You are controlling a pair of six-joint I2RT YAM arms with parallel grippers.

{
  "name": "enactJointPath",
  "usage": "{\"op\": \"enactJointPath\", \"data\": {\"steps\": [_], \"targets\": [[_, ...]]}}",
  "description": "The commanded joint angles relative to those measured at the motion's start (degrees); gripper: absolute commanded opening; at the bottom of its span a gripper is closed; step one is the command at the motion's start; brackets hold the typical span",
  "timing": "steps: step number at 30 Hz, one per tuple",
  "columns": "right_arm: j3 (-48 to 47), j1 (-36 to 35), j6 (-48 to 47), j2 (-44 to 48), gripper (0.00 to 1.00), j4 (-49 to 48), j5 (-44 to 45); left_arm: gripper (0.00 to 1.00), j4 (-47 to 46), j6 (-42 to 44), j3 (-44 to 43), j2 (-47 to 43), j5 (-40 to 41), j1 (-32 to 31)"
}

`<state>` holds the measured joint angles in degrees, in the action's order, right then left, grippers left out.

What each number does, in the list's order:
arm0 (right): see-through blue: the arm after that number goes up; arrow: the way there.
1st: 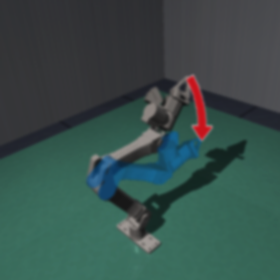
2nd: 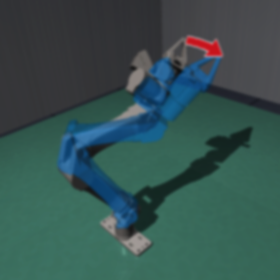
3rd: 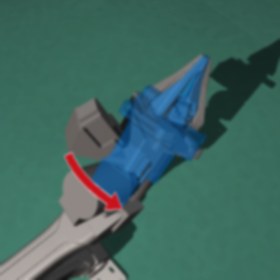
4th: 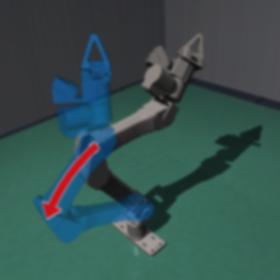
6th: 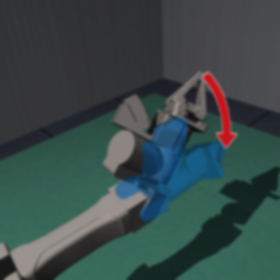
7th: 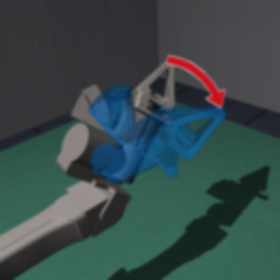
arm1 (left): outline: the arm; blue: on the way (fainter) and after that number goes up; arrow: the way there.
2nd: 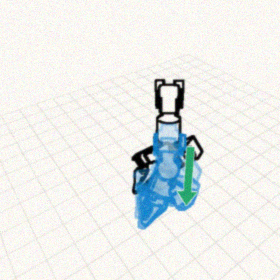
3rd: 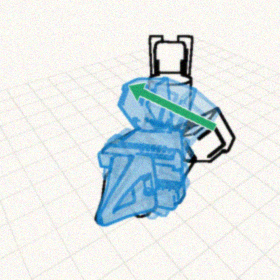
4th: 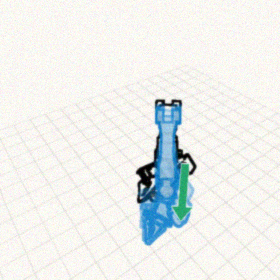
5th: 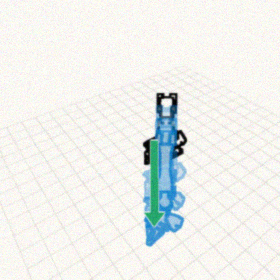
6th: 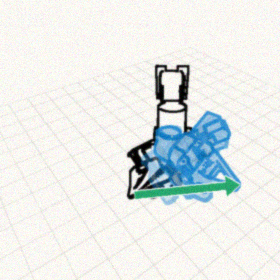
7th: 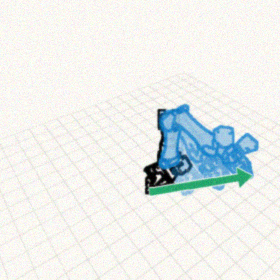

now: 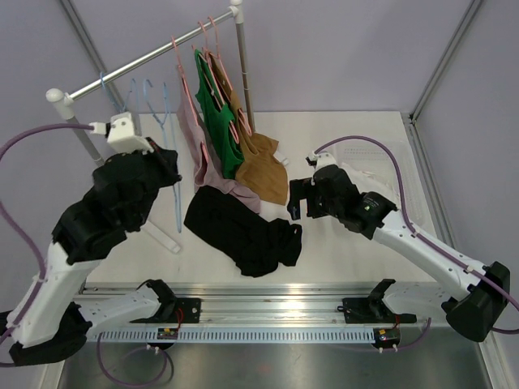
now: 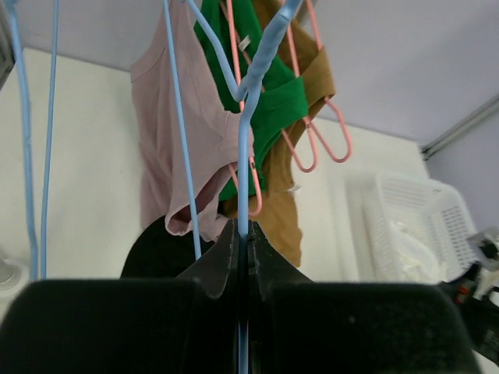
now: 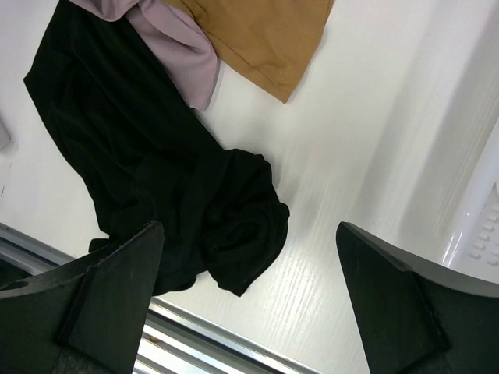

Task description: Remove the tank top from the hanger

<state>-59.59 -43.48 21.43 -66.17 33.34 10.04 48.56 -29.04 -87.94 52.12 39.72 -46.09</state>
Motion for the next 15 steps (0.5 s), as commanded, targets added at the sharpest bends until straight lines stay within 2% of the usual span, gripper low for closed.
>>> {"op": "enactJointPath", "data": {"steps": [1, 2, 5, 15], "targets": [[-3.33, -0.11, 0.54, 1.84, 1.0, 1.72, 1.73, 0.0, 0.93, -0.32, -3.63, 6.23, -5.31, 5.72], [-3.34, -0.11, 0.54, 2.27, 1.0, 1.9, 1.82, 0.0, 0.75, -0.49, -4.08, 7.29, -7.53, 10.27], [-2.64, -0.11, 0.37, 3.76, 1.0, 2.34, 2.0, 0.0, -1.17, -0.23, -4.87, 10.19, -10.81, 14.17], [-1.58, -0.11, -1.13, 5.0, 1.0, 2.96, 3.23, 0.0, -0.04, 3.89, -16.73, 17.93, -10.72, 19.45]]}}
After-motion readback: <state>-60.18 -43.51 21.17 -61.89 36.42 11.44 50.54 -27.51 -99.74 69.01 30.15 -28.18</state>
